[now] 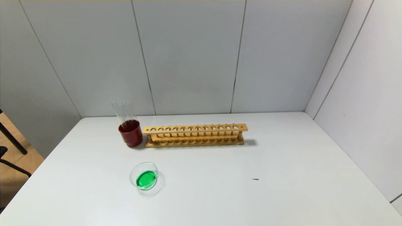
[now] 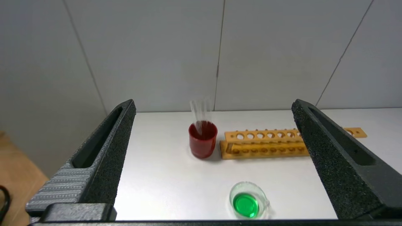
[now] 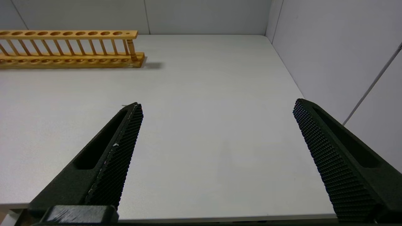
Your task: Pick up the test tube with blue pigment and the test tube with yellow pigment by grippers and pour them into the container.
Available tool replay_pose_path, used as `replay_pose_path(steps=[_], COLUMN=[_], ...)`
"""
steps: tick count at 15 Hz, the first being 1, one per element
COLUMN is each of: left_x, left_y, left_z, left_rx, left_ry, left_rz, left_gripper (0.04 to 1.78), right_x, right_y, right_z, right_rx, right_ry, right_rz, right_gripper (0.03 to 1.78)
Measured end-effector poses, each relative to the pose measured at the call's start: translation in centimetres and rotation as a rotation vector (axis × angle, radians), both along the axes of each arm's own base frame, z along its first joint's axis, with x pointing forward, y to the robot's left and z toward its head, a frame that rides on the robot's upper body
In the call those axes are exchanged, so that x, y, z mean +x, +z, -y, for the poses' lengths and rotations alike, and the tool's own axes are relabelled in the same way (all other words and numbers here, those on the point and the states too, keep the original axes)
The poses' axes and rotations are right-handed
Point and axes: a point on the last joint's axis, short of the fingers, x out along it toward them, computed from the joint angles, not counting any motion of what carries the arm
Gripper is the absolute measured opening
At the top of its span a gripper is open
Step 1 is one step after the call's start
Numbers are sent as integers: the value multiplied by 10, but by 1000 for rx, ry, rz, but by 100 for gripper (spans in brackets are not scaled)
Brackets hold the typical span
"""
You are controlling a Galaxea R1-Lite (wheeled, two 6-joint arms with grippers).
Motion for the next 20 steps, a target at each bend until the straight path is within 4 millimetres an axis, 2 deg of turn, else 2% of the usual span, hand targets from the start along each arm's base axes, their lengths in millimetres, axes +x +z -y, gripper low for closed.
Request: replay_pose_path(steps=[3, 6, 8, 9, 14, 17, 20], left_x=[-43, -80, -96, -100, -113, -118, -109], left_y=[-16, -41, -55, -58, -67, -102, -142], left_z=[4, 8, 9, 9, 8, 6, 4], left_rx=[1, 24, 73, 81, 191, 253, 263], left_ry=[46, 87, 163, 192, 49, 33, 82], left_rz=[43, 106, 120, 133, 182, 173, 163], left_gripper=[175, 175, 175, 175, 175, 175, 175], right_x=[0, 0, 0, 0, 0, 0, 0], right_y=[0, 0, 0, 0, 0, 0, 0], right_z=[0, 0, 0, 0, 0, 0, 0], right_rx=[0, 0, 0, 0, 0, 0, 0], right_ry=[0, 0, 0, 0, 0, 0, 0], right_rz=[0, 0, 0, 0, 0, 0, 0], right_gripper=[175, 175, 175, 175, 175, 175, 175])
